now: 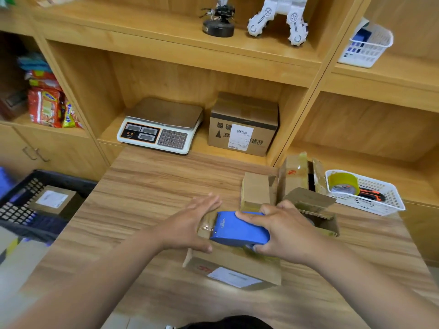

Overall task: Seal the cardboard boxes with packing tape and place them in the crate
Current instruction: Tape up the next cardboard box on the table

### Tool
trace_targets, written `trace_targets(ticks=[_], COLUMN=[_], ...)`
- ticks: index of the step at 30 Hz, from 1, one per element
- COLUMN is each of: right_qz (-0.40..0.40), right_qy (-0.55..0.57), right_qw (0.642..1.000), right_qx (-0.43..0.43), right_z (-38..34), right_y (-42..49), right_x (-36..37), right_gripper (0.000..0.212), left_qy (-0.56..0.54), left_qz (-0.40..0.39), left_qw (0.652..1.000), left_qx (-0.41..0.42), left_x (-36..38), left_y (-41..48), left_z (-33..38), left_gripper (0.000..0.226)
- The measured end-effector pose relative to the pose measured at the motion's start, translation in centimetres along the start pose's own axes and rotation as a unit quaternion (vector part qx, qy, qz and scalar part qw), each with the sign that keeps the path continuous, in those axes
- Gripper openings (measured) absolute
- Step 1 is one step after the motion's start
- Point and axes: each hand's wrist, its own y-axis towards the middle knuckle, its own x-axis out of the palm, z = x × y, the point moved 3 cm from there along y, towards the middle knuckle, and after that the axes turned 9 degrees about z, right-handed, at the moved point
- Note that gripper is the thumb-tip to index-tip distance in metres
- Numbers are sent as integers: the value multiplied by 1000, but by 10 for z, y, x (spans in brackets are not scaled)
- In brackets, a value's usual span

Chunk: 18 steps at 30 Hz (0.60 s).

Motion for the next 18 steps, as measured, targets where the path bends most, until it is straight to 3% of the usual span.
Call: trace_targets(ticks=[4,12,18], right_qz=[-15,-32,-37], right_qy=[-35,-14,-5], right_qw=[999,999,999], right_qx=[-15,2,4], right_z=[-13,-2,11], right_y=[11,8,-13], right_x=[6,4,-4], right_gripper=[71,71,69], left_qy=[75,65,68], left_qz=[-12,-42,-51], left_qw=[997,995,996], left_qx=[-1,-63,-41], left_x=[7,12,15], left_y=[-3,-2,0], left_z=[-21,-37,-31], left_gripper=[112,108,105])
